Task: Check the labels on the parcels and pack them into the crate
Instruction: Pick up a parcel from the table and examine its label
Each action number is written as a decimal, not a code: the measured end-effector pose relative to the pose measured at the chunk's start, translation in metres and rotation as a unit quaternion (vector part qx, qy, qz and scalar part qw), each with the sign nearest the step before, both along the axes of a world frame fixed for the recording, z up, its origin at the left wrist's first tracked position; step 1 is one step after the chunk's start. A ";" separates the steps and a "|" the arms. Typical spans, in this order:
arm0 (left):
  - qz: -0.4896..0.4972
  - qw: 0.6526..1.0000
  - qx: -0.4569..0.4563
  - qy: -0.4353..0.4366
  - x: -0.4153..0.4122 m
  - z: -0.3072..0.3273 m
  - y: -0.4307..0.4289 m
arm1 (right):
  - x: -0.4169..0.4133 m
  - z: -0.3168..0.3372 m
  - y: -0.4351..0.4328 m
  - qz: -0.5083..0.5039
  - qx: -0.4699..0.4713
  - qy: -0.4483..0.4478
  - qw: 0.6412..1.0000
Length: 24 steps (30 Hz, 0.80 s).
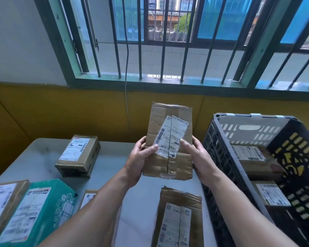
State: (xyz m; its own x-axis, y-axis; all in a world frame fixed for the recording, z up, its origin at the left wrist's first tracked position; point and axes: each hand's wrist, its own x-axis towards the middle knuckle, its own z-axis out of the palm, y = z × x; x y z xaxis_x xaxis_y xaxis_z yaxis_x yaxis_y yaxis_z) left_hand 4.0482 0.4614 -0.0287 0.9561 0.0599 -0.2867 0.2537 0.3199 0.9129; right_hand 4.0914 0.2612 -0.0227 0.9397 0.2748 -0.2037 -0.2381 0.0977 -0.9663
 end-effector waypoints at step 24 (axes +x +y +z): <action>0.020 0.999 0.033 -0.024 0.018 0.005 0.001 | -0.001 0.005 0.005 -0.009 -0.022 -0.029 0.999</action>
State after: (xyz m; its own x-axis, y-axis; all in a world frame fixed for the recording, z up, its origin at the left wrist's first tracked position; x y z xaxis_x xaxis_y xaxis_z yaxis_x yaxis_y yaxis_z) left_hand 4.0658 0.4626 -0.0233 0.9650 0.1160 -0.2353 0.1978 0.2675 0.9430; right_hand 4.0908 0.2667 -0.0175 0.9547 0.2500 -0.1611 -0.1809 0.0582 -0.9818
